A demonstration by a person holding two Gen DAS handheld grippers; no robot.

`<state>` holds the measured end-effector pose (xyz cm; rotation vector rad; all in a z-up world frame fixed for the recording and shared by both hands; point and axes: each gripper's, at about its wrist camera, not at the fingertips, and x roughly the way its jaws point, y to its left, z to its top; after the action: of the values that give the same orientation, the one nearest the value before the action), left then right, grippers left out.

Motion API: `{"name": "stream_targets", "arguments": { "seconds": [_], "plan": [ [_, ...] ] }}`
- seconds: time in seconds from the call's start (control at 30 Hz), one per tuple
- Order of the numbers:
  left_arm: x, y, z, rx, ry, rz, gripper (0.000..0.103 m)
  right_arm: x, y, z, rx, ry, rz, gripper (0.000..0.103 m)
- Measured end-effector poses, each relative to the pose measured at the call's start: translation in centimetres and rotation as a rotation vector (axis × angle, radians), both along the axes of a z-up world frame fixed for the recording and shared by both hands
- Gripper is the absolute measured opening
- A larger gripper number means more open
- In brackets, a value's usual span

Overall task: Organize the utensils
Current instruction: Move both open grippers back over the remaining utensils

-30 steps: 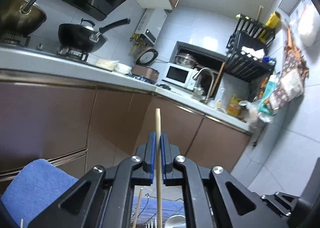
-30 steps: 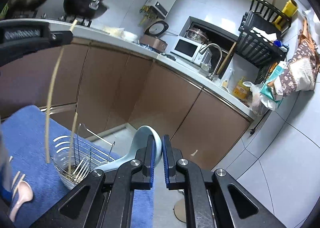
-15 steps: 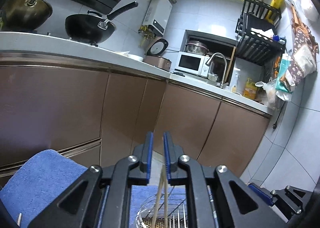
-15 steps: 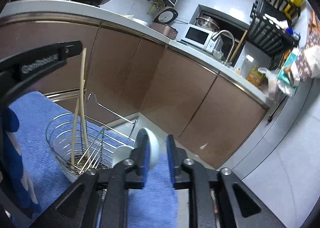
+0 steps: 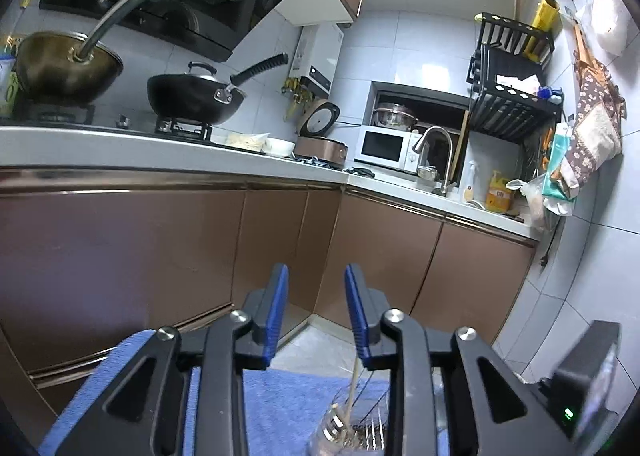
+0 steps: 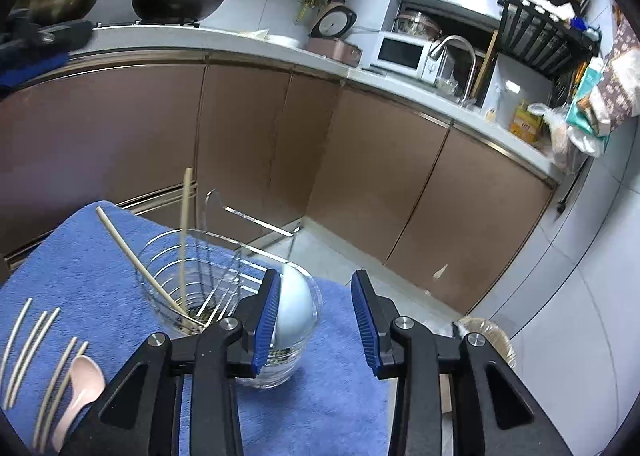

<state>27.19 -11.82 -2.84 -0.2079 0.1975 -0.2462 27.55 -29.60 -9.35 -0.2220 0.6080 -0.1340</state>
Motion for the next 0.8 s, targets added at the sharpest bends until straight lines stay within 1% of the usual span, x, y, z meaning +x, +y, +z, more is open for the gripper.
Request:
{"name": "stream_targets", "arguments": {
  "seconds": [0.1,0.17,0.27,0.37,0.4,0.43,0.47,0.5,0.57,0.63,0.67,0.7,0.77,0.8],
  "plan": [
    [-1.6,1.3,0.7,0.024,-0.002,0.001,0.028,0.4,-0.3,-0.3,0.053,0.049,-0.001,0.035],
    [-2.6,2.2,1.1,0.035,-0.005,0.002,0.028,0.2,-0.4,-0.3,0.08,0.063,-0.004,0.035],
    [-4.2,3.7,1.8,0.053,-0.005,0.01,0.028,-0.8,-0.3,0.4,0.112,0.059,-0.001,0.035],
    [-5.7,5.3,2.6,0.067,-0.001,0.019,0.029,-2.4,0.3,1.7,0.118,0.026,0.018,0.035],
    [-6.1,5.8,2.9,0.072,-0.002,0.024,0.031,-3.0,0.5,2.2,0.12,0.013,0.024,0.038],
    [-6.6,6.4,3.2,0.077,-0.004,0.031,0.037,-3.9,0.7,2.9,0.125,-0.006,0.031,0.04],
    [-7.3,7.1,3.3,0.082,-0.006,0.043,0.043,-4.5,0.8,3.4,0.133,-0.019,0.038,0.045],
    [-7.8,7.7,3.4,0.086,-0.005,0.049,0.045,-5.4,1.0,4.1,0.148,-0.039,0.048,0.049],
    [-8.8,9.1,3.7,0.093,0.003,0.062,0.046,-6.8,1.1,5.1,0.17,-0.067,0.061,0.053],
    [-9.3,10.4,3.8,0.086,0.021,0.07,0.046,-8.4,1.4,6.1,0.197,-0.099,0.076,0.061],
    [-9.6,11.0,3.9,0.08,0.031,0.071,0.046,-9.4,1.5,6.6,0.21,-0.115,0.085,0.069],
    [-9.9,11.7,3.9,0.075,0.041,0.075,0.046,-9.8,1.7,6.9,0.217,-0.125,0.091,0.074],
    [-10.8,13.0,4.1,0.067,0.047,0.082,0.046,-11.1,2.1,7.5,0.229,-0.145,0.106,0.079],
    [-11.2,13.6,4.1,0.063,0.049,0.081,0.046,-11.8,2.3,7.8,0.236,-0.154,0.114,0.085]
  ]
}}
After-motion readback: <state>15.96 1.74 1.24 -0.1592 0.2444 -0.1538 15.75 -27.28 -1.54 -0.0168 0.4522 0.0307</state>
